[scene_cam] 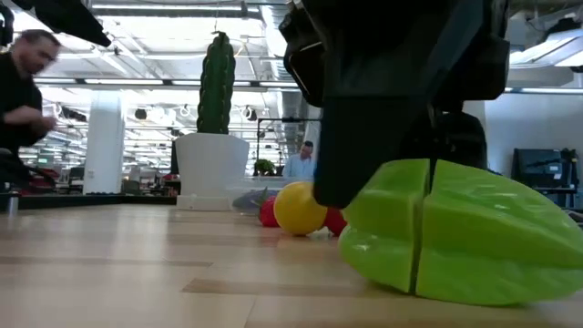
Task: Pick and placing Produce into tupperware
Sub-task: Put the star fruit into the transparent bin
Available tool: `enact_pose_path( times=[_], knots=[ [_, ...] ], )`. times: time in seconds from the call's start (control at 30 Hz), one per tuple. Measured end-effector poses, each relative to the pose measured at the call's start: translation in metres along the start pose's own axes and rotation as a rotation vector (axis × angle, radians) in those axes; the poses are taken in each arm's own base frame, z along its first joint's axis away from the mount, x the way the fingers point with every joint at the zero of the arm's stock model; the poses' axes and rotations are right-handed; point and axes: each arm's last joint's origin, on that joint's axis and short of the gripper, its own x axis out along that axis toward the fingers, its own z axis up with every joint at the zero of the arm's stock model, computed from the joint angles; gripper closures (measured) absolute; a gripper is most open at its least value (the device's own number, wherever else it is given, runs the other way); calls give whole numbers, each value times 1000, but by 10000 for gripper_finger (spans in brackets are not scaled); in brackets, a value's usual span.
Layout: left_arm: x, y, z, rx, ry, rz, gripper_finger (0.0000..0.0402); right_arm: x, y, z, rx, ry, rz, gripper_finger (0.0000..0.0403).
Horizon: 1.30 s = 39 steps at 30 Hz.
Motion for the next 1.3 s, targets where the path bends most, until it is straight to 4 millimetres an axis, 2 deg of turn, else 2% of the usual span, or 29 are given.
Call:
enact_pose_path(
  times=[0.83, 1.3],
  knots=[
    [0, 0, 0, 1, 0, 0, 144, -2, -8, -6, -34, 110, -59, 85],
    [0, 0, 0, 1, -1, -1, 145, -2, -9, -6, -31, 116, -64, 136]
  ],
)
